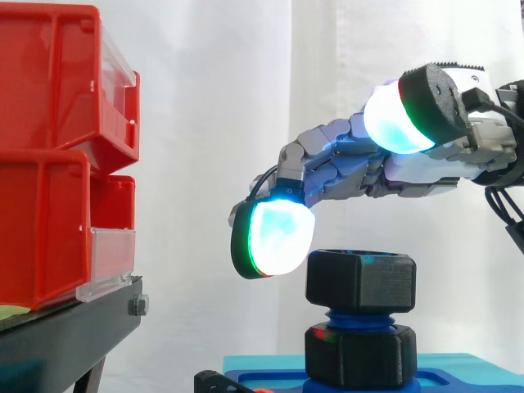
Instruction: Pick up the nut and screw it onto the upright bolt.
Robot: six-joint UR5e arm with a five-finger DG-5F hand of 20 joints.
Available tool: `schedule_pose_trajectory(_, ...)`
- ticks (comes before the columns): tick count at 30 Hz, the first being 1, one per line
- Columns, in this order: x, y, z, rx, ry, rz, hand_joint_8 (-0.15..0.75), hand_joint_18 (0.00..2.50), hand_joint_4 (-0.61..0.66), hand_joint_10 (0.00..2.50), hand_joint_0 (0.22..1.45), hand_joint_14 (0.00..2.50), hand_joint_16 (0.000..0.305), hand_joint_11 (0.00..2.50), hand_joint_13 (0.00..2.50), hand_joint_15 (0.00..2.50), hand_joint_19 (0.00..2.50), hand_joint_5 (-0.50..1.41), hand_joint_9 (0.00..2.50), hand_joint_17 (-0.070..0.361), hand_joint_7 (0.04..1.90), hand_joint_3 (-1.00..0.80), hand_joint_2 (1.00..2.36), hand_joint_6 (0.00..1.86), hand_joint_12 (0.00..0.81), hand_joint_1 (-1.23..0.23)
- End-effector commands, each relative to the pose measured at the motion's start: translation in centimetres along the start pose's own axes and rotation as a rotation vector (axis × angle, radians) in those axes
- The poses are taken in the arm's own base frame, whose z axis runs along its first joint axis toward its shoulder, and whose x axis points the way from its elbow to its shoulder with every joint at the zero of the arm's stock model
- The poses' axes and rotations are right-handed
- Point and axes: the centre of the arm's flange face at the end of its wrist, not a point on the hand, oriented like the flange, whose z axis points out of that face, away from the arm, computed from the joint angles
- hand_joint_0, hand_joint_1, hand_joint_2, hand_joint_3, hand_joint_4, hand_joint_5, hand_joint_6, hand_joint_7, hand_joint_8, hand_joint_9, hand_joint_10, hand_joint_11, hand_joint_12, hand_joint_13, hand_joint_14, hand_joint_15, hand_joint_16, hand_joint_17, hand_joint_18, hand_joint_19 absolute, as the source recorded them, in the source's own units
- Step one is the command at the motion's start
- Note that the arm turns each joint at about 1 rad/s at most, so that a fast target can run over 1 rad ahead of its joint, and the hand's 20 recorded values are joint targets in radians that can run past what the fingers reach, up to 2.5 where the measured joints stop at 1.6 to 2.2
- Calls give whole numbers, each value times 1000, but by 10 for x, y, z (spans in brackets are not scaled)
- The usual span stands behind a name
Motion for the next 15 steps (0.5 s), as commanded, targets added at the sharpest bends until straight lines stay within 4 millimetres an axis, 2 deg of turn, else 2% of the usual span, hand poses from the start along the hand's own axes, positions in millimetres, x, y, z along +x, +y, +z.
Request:
schedule_pose_trajectory(1,1,-1,0,1,4,0,231,0,247,0,499,0,38,0,134,0,0,-119,351,86,856,-500,1000,503,314,-123)
schedule_pose_trajectory(3,3,-1,-1,4,7,1,231,0,250,0,499,0,38,0,136,0,0,-119,351,86,856,-500,1000,503,314,-125)
schedule_pose_trajectory(4,15,-4,-6,8,24,8,231,0,251,0,499,0,38,0,137,0,0,-119,352,86,852,-500,1000,503,314,-126)
schedule_pose_trajectory(5,17,-5,-6,8,22,10,232,0,250,0,499,0,38,0,142,0,0,-119,352,86,856,-500,1000,503,314,-128)
schedule_pose_trajectory(15,16,-7,-5,0,-3,42,233,0,247,0,501,0,38,0,160,0,0,-120,356,86,864,-500,1000,503,314,-131)
